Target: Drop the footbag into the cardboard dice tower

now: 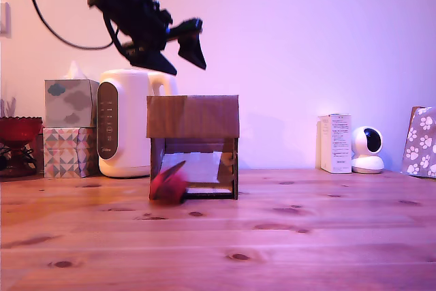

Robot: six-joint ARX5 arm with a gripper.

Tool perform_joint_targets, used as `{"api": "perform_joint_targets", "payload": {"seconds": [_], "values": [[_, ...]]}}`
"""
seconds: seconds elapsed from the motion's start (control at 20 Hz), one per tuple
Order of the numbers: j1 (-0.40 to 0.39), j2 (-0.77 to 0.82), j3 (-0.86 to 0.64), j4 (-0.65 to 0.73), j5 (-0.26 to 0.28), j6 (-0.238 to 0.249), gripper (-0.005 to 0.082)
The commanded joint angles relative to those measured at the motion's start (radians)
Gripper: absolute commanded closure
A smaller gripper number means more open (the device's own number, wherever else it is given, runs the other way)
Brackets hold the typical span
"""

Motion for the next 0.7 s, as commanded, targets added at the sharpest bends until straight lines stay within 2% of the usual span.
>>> {"api": "perform_joint_targets", "payload": {"seconds": [0.0,0.05,0.1,0.15,0.45,0.65], "values": [[0.001,-0.016,-0.010,-0.053,0.016,0.005,0.0642],[0.001,-0.026,-0.010,-0.081,0.032,0.005,0.0813],[0.001,-0.038,-0.010,-0.107,0.050,0.006,0.0768],[0.001,-0.053,-0.010,-0.140,0.060,0.006,0.0795],[0.001,-0.103,-0.015,-0.234,0.116,0.016,0.0793],[0.001,-0.103,-0.039,-0.237,0.154,0.016,0.0793]]}}
